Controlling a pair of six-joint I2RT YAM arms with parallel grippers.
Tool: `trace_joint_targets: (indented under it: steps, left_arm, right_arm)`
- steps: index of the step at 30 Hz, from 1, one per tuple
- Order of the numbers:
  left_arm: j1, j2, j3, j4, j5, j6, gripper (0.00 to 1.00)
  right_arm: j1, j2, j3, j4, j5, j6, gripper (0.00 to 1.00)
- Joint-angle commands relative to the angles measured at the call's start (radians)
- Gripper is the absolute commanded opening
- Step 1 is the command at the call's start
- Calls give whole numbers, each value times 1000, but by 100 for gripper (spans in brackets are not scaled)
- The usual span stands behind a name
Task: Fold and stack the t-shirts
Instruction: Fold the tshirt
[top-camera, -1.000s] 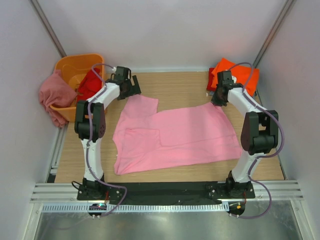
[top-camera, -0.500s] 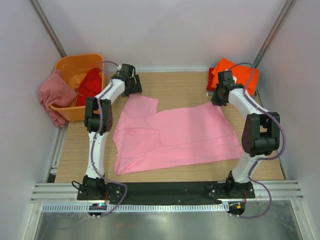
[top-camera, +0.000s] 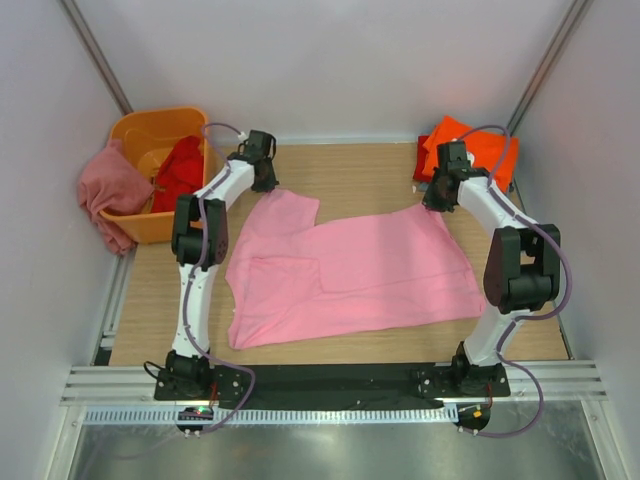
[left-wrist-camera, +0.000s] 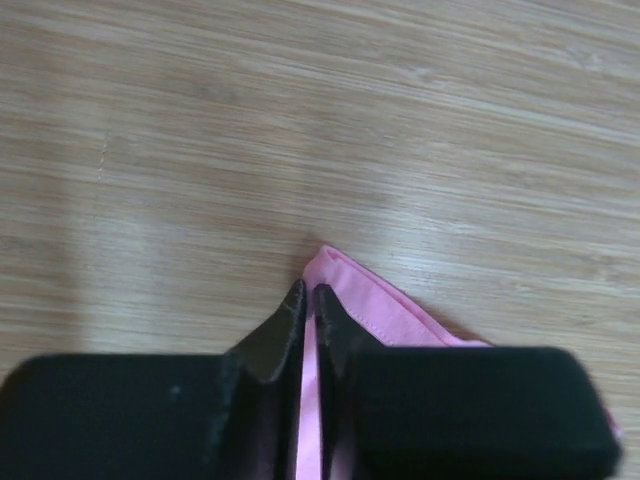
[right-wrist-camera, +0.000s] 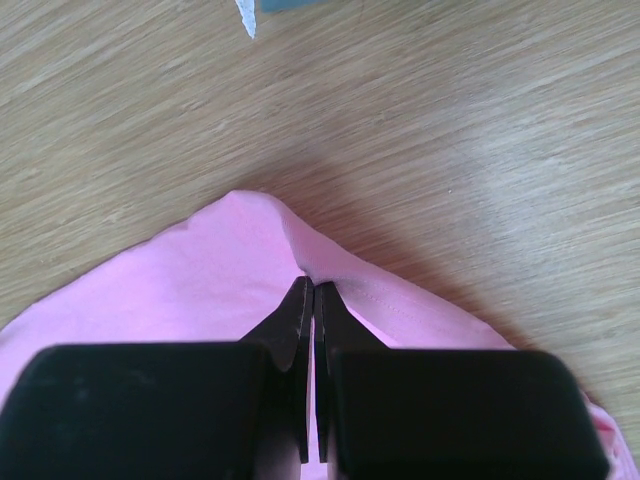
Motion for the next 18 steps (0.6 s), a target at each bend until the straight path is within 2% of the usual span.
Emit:
trace_joint_targets:
  steps: [1, 2, 11, 18]
  left_arm:
    - [-15, 17, 7, -30, -12, 7, 4]
    - [-18, 10, 9, -33, -17, 10, 0]
    - [-19, -99, 6, -69, -29, 73, 0]
    - [-31, -253, -75, -81, -30, 105, 0]
  right_arm:
    - [-4, -25, 1, 36, -5, -9, 1]
    - [-6, -21, 4, 38, -7, -9, 1]
    - [-12, -38, 86, -19, -25, -16, 1]
    - [-12, -104, 113, -70, -41, -13, 1]
